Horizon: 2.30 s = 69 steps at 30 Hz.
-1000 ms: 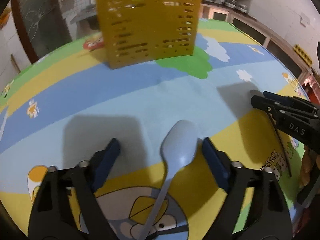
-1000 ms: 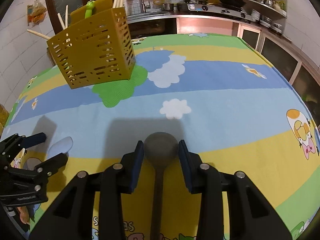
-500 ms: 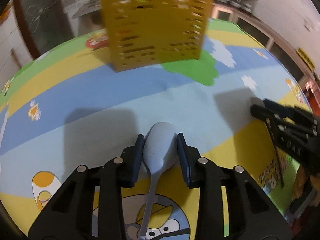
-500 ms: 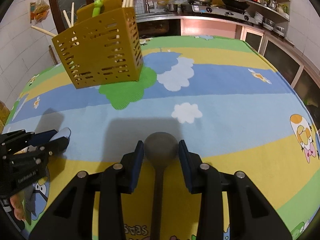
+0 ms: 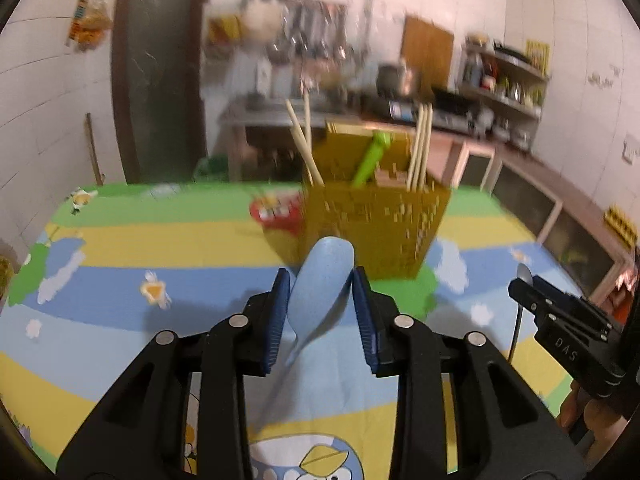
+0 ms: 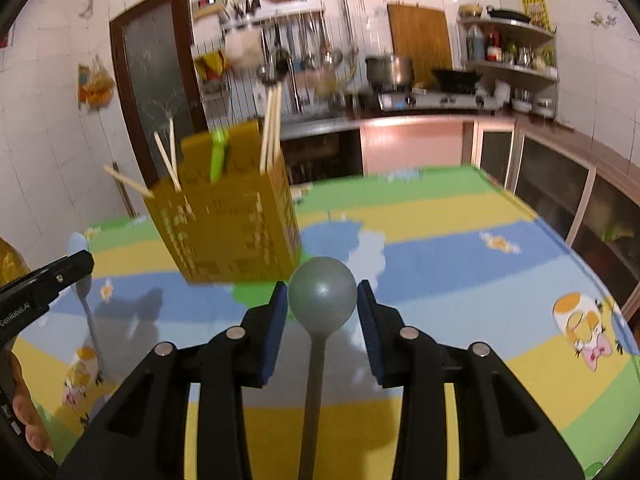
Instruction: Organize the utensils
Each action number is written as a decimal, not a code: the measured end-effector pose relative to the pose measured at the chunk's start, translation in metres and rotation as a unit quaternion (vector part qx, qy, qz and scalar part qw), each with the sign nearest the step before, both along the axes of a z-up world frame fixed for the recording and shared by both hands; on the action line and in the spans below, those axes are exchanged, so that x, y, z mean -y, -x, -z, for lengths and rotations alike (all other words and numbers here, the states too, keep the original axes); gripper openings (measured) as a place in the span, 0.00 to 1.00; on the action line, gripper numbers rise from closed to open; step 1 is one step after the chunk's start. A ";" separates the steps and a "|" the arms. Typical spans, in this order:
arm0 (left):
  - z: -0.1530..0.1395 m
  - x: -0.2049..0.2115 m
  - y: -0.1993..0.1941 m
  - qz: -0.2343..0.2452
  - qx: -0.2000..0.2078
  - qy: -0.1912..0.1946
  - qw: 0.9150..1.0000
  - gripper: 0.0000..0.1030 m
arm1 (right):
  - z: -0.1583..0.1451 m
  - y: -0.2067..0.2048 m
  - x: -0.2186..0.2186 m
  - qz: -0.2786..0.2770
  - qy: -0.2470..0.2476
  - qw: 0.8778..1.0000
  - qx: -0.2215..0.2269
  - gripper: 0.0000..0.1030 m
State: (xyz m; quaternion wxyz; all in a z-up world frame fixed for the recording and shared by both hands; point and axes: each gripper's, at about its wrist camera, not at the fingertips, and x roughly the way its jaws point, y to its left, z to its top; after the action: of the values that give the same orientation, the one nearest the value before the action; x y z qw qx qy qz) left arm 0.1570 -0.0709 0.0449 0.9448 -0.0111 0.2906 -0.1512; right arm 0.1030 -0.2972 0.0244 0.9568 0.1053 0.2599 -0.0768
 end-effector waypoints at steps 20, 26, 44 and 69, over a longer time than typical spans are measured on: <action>0.044 0.019 -0.043 0.030 -0.082 -0.061 0.994 0.64 | 0.006 -0.019 0.010 -0.002 0.015 0.999 -0.038 0.35; 0.076 0.060 -0.046 0.123 -0.094 -0.141 0.978 0.68 | 0.015 -0.020 0.037 0.010 0.001 0.997 -0.080 0.35; 0.105 0.101 -0.082 0.222 -0.165 -0.161 0.947 0.34 | 0.042 -0.023 0.044 0.023 -0.015 0.994 -0.108 0.35; 0.011 0.022 -0.035 0.067 -0.053 -0.023 0.996 0.00 | 0.006 -0.011 0.011 -0.016 -0.001 0.999 -0.028 0.35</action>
State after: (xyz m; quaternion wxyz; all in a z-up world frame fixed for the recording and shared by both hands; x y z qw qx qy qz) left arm 0.1923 -0.0926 0.0342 0.9157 0.0224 0.3436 -0.2070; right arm 0.1140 -0.3080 0.0180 0.9501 0.0996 0.2887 -0.0642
